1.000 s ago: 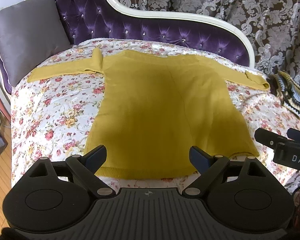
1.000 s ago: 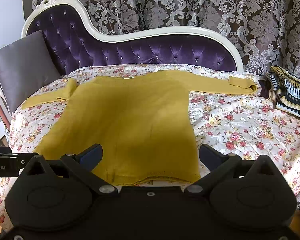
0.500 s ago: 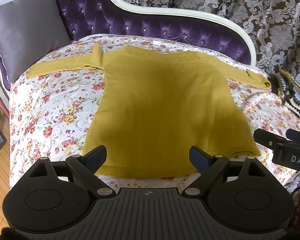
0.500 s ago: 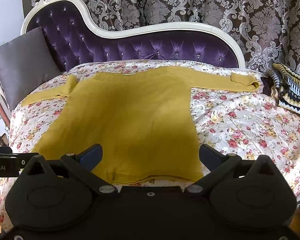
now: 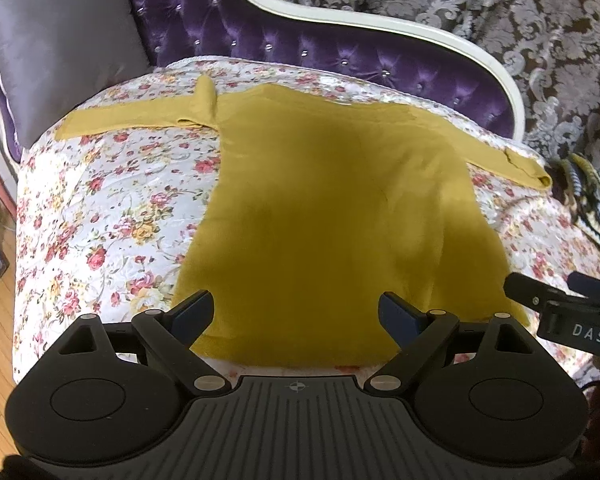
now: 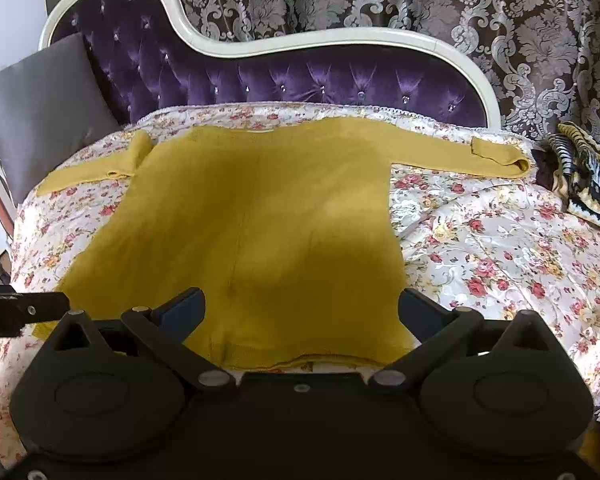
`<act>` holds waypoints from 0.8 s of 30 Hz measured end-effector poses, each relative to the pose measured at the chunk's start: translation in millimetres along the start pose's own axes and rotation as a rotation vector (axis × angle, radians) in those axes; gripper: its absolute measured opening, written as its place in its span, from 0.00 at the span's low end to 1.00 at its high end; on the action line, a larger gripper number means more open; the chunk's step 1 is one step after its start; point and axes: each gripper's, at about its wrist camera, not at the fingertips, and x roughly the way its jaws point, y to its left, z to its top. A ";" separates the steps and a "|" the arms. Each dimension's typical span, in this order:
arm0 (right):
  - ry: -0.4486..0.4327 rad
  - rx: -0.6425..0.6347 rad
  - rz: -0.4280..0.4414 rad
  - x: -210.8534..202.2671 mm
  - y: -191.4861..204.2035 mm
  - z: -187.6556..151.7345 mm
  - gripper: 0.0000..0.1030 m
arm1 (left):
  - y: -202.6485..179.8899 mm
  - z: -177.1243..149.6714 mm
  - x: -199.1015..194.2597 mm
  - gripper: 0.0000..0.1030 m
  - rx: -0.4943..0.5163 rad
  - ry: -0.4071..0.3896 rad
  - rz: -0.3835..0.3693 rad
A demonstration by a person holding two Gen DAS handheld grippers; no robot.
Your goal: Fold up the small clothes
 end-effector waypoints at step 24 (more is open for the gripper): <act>0.064 -0.108 0.146 147.1 62.8 86.6 0.99 | 136.9 76.1 60.0 0.86 -0.168 -0.155 0.043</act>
